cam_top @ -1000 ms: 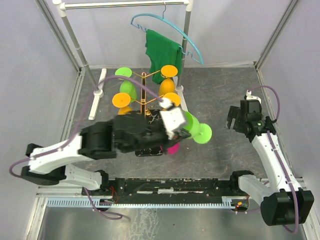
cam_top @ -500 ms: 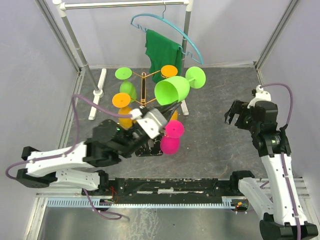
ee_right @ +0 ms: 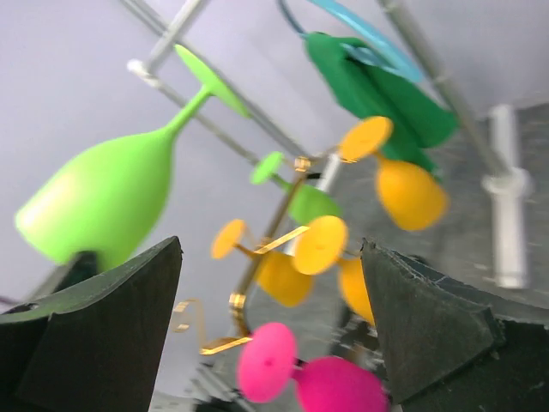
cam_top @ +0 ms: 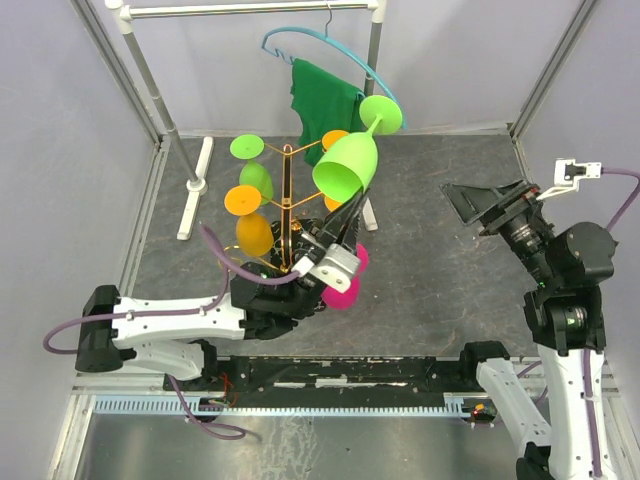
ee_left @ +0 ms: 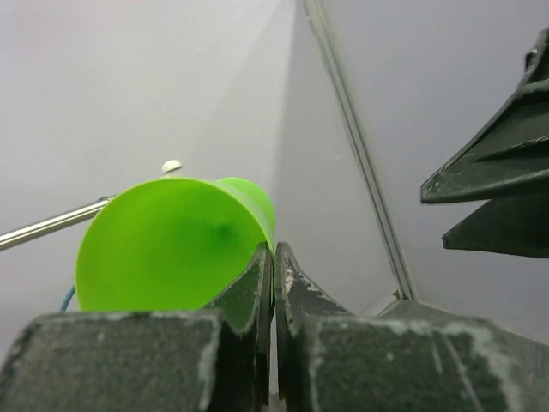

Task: Place the wine glass upside down on the wine glass rack
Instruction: Turn the wine glass upside down at the wine rack.

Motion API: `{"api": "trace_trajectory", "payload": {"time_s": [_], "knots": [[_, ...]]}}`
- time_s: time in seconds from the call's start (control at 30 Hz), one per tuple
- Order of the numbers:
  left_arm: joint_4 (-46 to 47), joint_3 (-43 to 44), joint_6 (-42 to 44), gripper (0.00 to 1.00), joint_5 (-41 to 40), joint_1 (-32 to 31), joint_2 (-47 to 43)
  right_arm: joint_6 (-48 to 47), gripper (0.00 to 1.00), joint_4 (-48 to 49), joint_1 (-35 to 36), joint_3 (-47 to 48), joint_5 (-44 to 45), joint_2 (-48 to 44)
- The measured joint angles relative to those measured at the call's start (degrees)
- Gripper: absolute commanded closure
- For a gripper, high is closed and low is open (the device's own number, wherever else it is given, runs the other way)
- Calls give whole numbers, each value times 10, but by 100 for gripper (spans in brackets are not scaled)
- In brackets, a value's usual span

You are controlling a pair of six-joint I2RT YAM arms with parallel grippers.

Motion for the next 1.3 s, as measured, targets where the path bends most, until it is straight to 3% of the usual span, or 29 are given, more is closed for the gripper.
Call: {"api": "trace_trajectory", "payload": {"time_s": [0.23, 0.5, 0.8, 1.03, 1.3], "knots": [[144, -35, -10, 97, 42, 21, 19, 229, 9, 195, 0, -81, -29, -2], [216, -56, -58, 97, 87, 23, 47, 357, 10, 348, 0, -108, -30, 22], [265, -66, -100, 97, 113, 23, 80, 408, 13, 438, 0, -113, -21, 38], [282, -65, -115, 97, 129, 23, 99, 410, 16, 446, 10, -113, -21, 65], [284, -48, -125, 97, 143, 23, 135, 389, 20, 443, 69, -112, -18, 112]]}}
